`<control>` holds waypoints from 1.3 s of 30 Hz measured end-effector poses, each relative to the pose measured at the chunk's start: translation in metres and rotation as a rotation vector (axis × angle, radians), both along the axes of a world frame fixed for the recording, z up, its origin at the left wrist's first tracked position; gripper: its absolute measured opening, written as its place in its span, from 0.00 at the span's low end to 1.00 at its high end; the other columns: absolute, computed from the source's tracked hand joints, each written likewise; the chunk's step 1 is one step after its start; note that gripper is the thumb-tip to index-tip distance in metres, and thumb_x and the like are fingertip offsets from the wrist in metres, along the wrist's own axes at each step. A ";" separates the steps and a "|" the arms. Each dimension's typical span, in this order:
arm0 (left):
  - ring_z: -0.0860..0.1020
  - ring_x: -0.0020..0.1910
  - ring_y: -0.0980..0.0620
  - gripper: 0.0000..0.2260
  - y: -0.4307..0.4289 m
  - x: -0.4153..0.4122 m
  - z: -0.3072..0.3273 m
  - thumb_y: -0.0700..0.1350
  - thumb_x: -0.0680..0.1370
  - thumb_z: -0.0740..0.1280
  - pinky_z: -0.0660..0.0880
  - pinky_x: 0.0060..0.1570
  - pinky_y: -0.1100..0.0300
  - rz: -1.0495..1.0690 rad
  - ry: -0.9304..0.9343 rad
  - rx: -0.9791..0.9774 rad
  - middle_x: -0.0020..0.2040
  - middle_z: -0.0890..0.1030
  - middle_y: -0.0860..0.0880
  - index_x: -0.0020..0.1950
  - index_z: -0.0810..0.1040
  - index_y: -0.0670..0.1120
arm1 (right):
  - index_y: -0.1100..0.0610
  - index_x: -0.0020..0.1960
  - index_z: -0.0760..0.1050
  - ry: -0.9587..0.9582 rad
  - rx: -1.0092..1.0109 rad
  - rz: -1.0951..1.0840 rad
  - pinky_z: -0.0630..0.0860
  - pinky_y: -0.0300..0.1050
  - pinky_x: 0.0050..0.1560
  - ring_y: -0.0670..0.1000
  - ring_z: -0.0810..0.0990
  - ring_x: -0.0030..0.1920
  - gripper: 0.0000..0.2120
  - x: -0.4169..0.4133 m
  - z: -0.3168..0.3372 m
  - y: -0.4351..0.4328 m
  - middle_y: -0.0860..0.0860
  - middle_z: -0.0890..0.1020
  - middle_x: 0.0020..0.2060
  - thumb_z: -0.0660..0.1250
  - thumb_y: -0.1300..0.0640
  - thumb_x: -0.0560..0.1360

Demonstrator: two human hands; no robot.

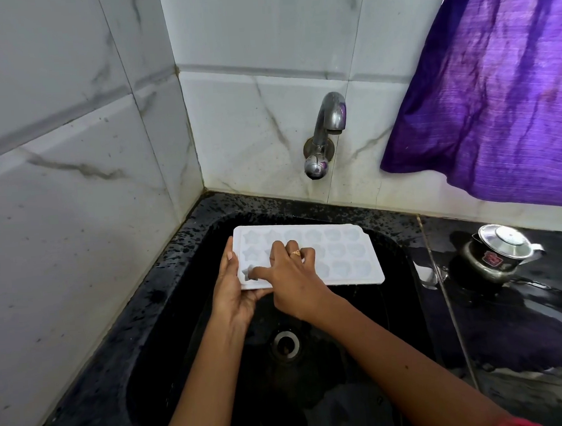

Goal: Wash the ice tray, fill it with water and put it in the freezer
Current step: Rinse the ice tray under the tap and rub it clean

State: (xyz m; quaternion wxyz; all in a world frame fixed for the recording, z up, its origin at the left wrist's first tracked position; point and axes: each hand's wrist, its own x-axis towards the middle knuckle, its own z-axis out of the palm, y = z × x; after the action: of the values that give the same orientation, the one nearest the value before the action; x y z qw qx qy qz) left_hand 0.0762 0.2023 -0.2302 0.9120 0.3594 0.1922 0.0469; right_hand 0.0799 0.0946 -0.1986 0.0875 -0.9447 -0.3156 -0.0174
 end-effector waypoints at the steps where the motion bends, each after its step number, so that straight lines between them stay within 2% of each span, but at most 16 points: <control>1: 0.80 0.48 0.47 0.16 0.001 0.000 0.000 0.49 0.83 0.52 0.80 0.29 0.50 0.003 0.001 0.003 0.54 0.80 0.48 0.70 0.68 0.55 | 0.42 0.65 0.69 -0.004 0.002 -0.001 0.54 0.53 0.55 0.59 0.61 0.58 0.26 0.000 0.000 0.000 0.56 0.65 0.54 0.61 0.64 0.72; 5: 0.80 0.49 0.47 0.16 -0.001 0.000 0.000 0.50 0.83 0.52 0.81 0.32 0.50 -0.003 0.005 0.011 0.56 0.80 0.47 0.69 0.69 0.56 | 0.44 0.63 0.71 -0.089 -0.027 -0.010 0.54 0.54 0.56 0.59 0.61 0.58 0.23 0.000 0.002 0.002 0.56 0.66 0.55 0.63 0.61 0.72; 13: 0.83 0.42 0.51 0.16 0.001 0.003 -0.007 0.50 0.83 0.52 0.80 0.30 0.51 -0.001 0.017 0.027 0.49 0.83 0.51 0.69 0.70 0.56 | 0.43 0.65 0.70 -0.100 -0.058 -0.018 0.55 0.55 0.57 0.60 0.61 0.59 0.23 -0.003 0.001 0.003 0.56 0.65 0.56 0.62 0.61 0.73; 17: 0.84 0.41 0.50 0.14 0.003 0.003 -0.009 0.50 0.83 0.53 0.79 0.28 0.51 -0.014 -0.032 0.007 0.47 0.84 0.51 0.64 0.72 0.55 | 0.43 0.64 0.71 -0.105 0.081 -0.050 0.51 0.51 0.55 0.56 0.62 0.59 0.24 0.000 0.004 -0.008 0.53 0.67 0.54 0.62 0.63 0.72; 20: 0.84 0.44 0.48 0.12 0.007 0.002 -0.012 0.50 0.82 0.55 0.79 0.30 0.46 -0.020 -0.055 0.022 0.49 0.85 0.51 0.61 0.74 0.54 | 0.44 0.63 0.71 -0.034 0.295 -0.245 0.49 0.43 0.50 0.52 0.65 0.59 0.23 0.012 0.008 -0.036 0.50 0.70 0.54 0.60 0.64 0.73; 21: 0.84 0.45 0.47 0.12 0.009 0.002 -0.014 0.51 0.82 0.55 0.79 0.30 0.44 -0.017 -0.038 0.028 0.49 0.84 0.50 0.60 0.75 0.54 | 0.45 0.63 0.71 -0.013 0.341 -0.337 0.50 0.43 0.51 0.52 0.65 0.60 0.22 0.017 0.009 -0.049 0.51 0.70 0.56 0.60 0.63 0.73; 24: 0.83 0.44 0.45 0.12 0.011 0.001 -0.017 0.51 0.81 0.56 0.79 0.29 0.43 -0.011 0.075 -0.005 0.48 0.83 0.46 0.55 0.76 0.48 | 0.49 0.69 0.67 0.047 0.329 -0.625 0.55 0.51 0.63 0.56 0.64 0.65 0.22 0.029 0.006 -0.090 0.55 0.68 0.63 0.60 0.60 0.76; 26: 0.81 0.44 0.43 0.13 0.011 0.000 -0.018 0.52 0.81 0.57 0.79 0.29 0.42 -0.016 0.119 -0.025 0.47 0.83 0.44 0.53 0.76 0.45 | 0.52 0.73 0.61 0.200 0.345 -0.732 0.58 0.54 0.66 0.59 0.64 0.67 0.24 0.031 0.000 -0.112 0.59 0.66 0.67 0.58 0.59 0.77; 28: 0.81 0.45 0.43 0.12 0.009 -0.001 -0.019 0.51 0.81 0.57 0.79 0.30 0.40 -0.018 0.113 -0.014 0.47 0.83 0.44 0.53 0.76 0.46 | 0.56 0.74 0.59 0.384 0.513 -0.758 0.66 0.49 0.60 0.58 0.71 0.61 0.24 0.027 -0.008 -0.128 0.59 0.71 0.63 0.57 0.60 0.78; 29: 0.82 0.45 0.43 0.11 0.009 -0.002 -0.019 0.51 0.81 0.57 0.79 0.31 0.39 -0.021 0.103 -0.006 0.47 0.83 0.44 0.53 0.76 0.47 | 0.57 0.73 0.62 0.468 0.635 -0.765 0.69 0.47 0.54 0.56 0.74 0.55 0.23 0.022 -0.012 -0.133 0.57 0.75 0.58 0.57 0.61 0.78; 31: 0.83 0.45 0.44 0.09 0.007 -0.004 -0.020 0.50 0.81 0.58 0.79 0.32 0.40 -0.046 0.081 -0.003 0.48 0.84 0.45 0.54 0.75 0.48 | 0.58 0.68 0.69 0.565 0.844 -0.770 0.72 0.47 0.51 0.54 0.76 0.50 0.18 0.015 -0.018 -0.138 0.56 0.78 0.54 0.58 0.62 0.78; 37: 0.82 0.51 0.44 0.10 0.012 -0.019 -0.026 0.48 0.80 0.59 0.80 0.39 0.44 -0.200 -0.007 -0.073 0.53 0.83 0.45 0.59 0.75 0.49 | 0.56 0.60 0.72 0.495 0.989 -0.735 0.75 0.46 0.43 0.55 0.79 0.48 0.15 0.010 -0.025 -0.147 0.57 0.79 0.50 0.63 0.67 0.76; 39: 0.82 0.52 0.46 0.10 0.015 -0.022 -0.028 0.46 0.80 0.59 0.81 0.41 0.46 -0.199 0.002 -0.013 0.54 0.83 0.46 0.59 0.75 0.50 | 0.55 0.57 0.70 0.478 1.021 -0.730 0.75 0.44 0.40 0.54 0.79 0.47 0.15 0.008 -0.026 -0.148 0.56 0.79 0.48 0.64 0.68 0.74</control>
State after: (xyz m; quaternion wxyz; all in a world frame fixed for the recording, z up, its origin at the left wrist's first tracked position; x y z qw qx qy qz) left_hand 0.0545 0.2169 -0.2578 0.9142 0.3709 0.1566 -0.0456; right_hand 0.0879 -0.0532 -0.2249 0.5793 -0.8088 0.1000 0.0167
